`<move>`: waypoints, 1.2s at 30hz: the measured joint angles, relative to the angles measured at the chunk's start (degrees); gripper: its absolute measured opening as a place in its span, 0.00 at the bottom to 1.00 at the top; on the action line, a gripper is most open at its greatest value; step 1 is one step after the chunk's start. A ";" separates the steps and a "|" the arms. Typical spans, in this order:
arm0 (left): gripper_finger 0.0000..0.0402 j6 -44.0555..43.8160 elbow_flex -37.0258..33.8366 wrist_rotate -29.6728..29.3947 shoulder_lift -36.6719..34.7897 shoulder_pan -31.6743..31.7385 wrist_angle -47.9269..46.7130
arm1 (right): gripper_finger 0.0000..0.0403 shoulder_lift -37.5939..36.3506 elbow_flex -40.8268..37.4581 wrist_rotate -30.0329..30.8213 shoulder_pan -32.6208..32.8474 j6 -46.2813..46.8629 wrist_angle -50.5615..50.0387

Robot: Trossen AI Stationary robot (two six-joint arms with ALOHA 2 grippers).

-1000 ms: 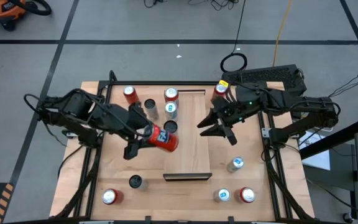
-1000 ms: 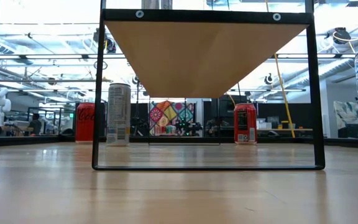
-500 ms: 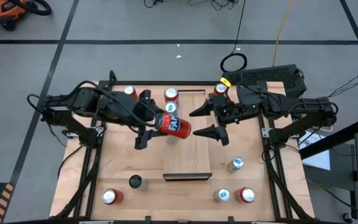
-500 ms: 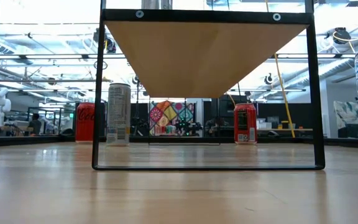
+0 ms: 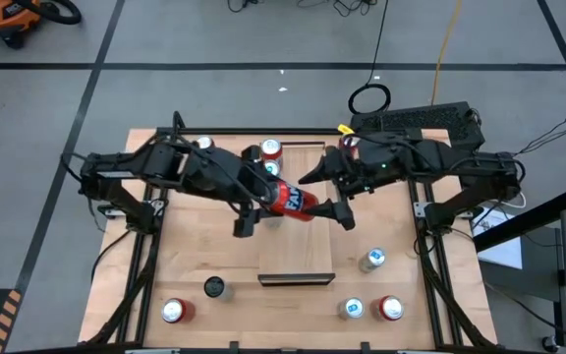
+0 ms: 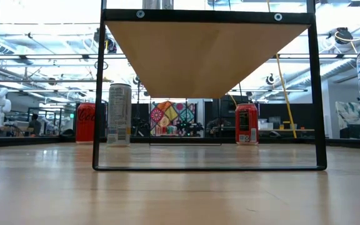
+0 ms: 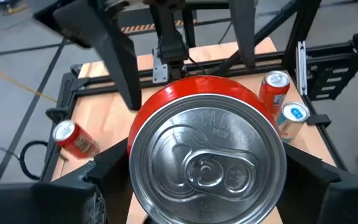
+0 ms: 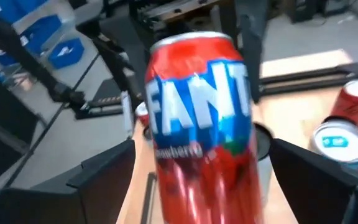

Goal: Place canned beverage on shelf
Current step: Put the left orange soda can on the shelf aligned with the other orange soda can

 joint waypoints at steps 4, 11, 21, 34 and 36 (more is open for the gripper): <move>0.71 0.81 0.00 0.14 1.23 0.01 0.63 | 0.87 1.65 1.34 -2.29 0.02 0.58 -2.68; 0.71 6.45 -0.07 1.29 2.33 -0.38 3.55 | 0.87 3.60 1.34 -8.98 -1.03 3.33 -4.03; 0.71 6.44 -0.04 2.19 2.88 -0.43 4.49 | 0.80 3.62 1.34 -12.72 -1.16 1.68 -6.12; 0.75 5.99 -0.04 -0.29 2.88 -0.51 4.51 | 0.68 3.60 1.34 -13.85 -1.16 -0.25 -6.22; 0.80 6.11 -0.04 -0.90 2.88 -0.51 4.56 | 0.68 3.58 1.34 -13.85 -1.18 -0.11 -6.19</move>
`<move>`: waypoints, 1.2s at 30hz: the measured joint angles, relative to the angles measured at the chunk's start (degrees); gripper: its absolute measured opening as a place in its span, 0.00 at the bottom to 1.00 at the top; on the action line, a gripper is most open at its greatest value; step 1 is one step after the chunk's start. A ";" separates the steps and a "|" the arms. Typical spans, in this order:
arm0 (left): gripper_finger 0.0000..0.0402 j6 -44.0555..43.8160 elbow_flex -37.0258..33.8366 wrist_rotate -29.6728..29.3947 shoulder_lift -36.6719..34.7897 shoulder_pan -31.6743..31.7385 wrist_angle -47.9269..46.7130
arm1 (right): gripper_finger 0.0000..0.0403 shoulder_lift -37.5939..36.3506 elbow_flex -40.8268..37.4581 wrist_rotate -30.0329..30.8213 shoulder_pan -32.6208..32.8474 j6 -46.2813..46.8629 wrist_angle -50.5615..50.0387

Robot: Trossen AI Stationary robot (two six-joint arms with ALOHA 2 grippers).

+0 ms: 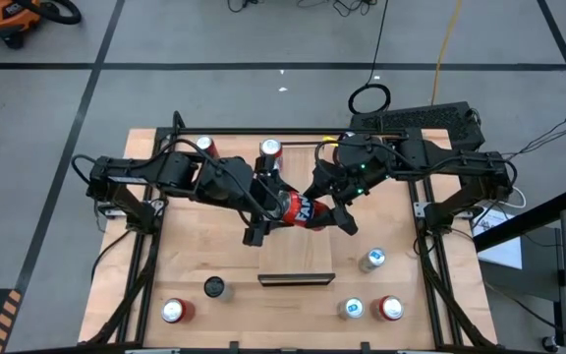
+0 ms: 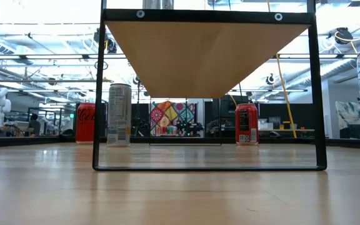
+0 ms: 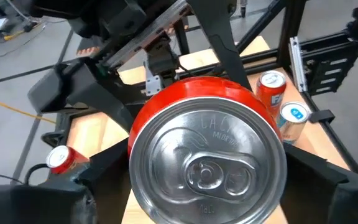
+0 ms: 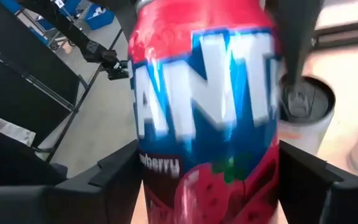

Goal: Place canned beverage on shelf
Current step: Put the left orange soda can on the shelf aligned with the other orange soda can

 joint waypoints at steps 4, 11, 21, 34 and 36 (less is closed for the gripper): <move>0.94 0.20 0.06 -2.99 -0.15 0.01 0.92 | 0.68 -0.11 -0.07 -0.08 0.00 0.52 -0.10; 0.98 -0.22 0.07 -4.56 -0.26 0.01 2.96 | 0.67 -1.00 -0.07 -0.46 -1.19 0.50 0.35; 0.98 -7.02 0.13 -11.00 -1.06 0.37 4.43 | 0.67 -3.41 -0.11 -0.04 -4.90 -0.13 2.14; 0.98 -16.60 0.09 -18.40 -3.37 0.39 5.02 | 0.67 -6.33 -0.09 9.46 -7.85 -3.16 5.70; 0.98 -18.24 0.09 -19.69 -3.80 0.37 5.07 | 0.67 -6.56 -0.09 12.64 -7.85 -3.96 5.13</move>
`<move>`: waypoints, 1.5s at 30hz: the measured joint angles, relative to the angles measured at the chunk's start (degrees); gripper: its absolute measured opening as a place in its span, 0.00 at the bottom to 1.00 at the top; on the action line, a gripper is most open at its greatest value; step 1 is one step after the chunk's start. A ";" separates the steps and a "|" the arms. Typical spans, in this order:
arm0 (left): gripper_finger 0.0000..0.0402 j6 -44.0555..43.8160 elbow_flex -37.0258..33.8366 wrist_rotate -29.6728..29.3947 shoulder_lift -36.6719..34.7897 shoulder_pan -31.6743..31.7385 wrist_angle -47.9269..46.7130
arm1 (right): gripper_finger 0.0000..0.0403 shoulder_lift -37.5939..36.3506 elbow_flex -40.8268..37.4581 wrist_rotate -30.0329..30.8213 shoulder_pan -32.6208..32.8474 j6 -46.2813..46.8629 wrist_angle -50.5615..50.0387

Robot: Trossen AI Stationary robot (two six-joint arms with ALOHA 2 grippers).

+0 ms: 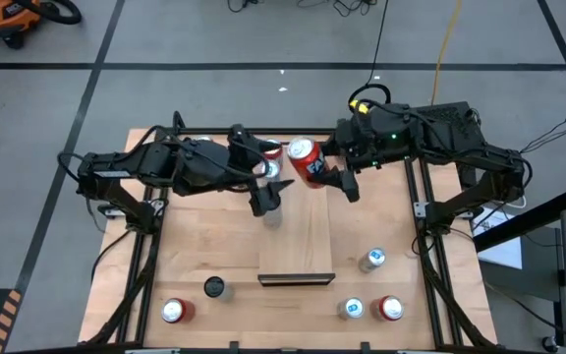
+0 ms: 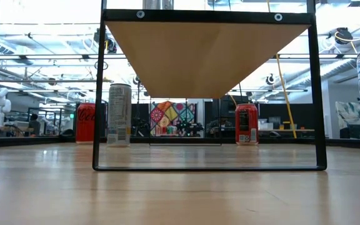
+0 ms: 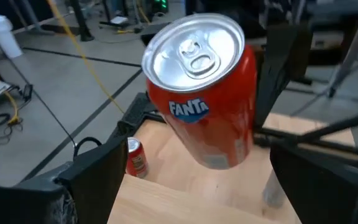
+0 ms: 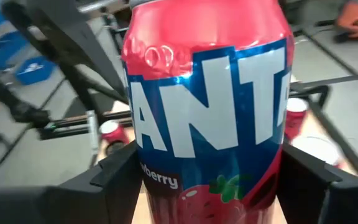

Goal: Place canned beverage on shelf
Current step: Put the left orange soda can on the shelf aligned with the other orange soda can

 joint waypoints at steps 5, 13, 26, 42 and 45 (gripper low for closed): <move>0.98 -3.47 -0.07 -2.87 -1.09 0.19 1.19 | 0.67 -0.82 0.00 6.92 0.00 -2.35 -1.50; 0.98 -9.22 -0.06 -5.96 -2.23 0.94 1.80 | 0.67 -1.96 0.00 2.84 -3.56 -6.04 -4.08; 0.98 -14.82 -0.07 -6.38 -2.39 0.89 1.88 | 0.67 -4.67 -14.53 -10.62 -12.63 -9.48 6.78; 0.98 -14.99 -0.07 -6.55 -2.24 0.52 1.57 | 0.67 -11.59 -47.72 -20.40 -21.53 -2.96 46.97; 0.98 -14.97 -0.07 -6.65 -2.24 0.61 1.45 | 0.67 -10.59 -50.47 -20.56 -22.65 -2.97 53.51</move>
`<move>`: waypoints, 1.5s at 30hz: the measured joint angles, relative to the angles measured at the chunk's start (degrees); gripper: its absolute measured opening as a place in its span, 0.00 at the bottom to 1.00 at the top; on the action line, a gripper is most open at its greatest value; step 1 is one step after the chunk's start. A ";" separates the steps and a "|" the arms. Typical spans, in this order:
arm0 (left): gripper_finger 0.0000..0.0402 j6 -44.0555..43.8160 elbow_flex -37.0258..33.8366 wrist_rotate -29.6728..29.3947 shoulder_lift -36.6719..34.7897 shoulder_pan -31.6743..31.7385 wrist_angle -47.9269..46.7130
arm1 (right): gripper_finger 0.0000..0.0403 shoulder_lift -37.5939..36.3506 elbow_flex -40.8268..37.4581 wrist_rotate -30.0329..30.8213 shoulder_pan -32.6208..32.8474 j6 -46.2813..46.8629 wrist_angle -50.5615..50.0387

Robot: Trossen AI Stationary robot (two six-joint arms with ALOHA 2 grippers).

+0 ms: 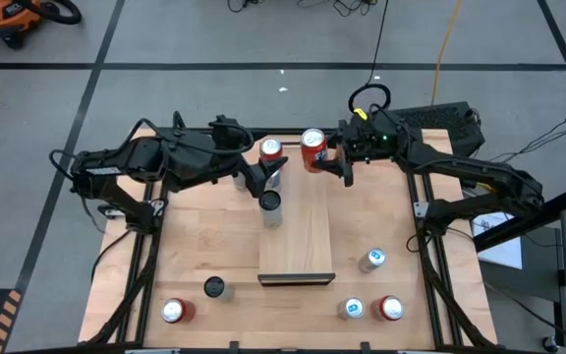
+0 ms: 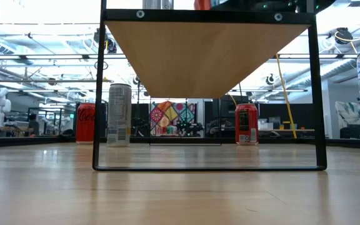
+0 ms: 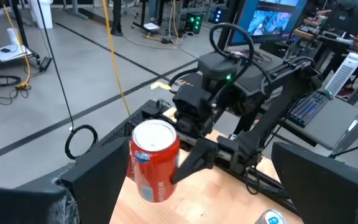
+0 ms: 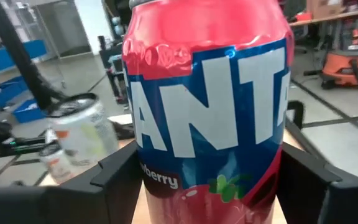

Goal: Place canned beverage on shelf
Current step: Put the left orange soda can on the shelf aligned with the other orange soda can

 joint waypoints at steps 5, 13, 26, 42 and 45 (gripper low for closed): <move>0.98 0.02 0.00 0.00 0.00 -0.04 -0.22 | 0.67 3.03 -1.15 -1.56 -1.65 -1.34 5.17; 0.98 0.00 0.00 -0.14 0.00 -0.04 -1.22 | 0.67 11.35 -1.22 -10.47 -3.17 -1.79 9.87; 0.98 0.00 0.00 -0.24 0.02 -0.04 -1.35 | 0.68 16.79 -1.20 -11.63 -4.92 -4.77 12.88; 0.98 0.07 0.00 -0.44 0.07 -0.04 -2.93 | 0.68 18.16 -1.20 -11.40 -5.35 -11.83 13.17; 0.98 0.09 0.00 -0.44 0.07 -0.04 -3.35 | 0.68 18.82 -1.14 -11.32 -5.35 -12.25 13.80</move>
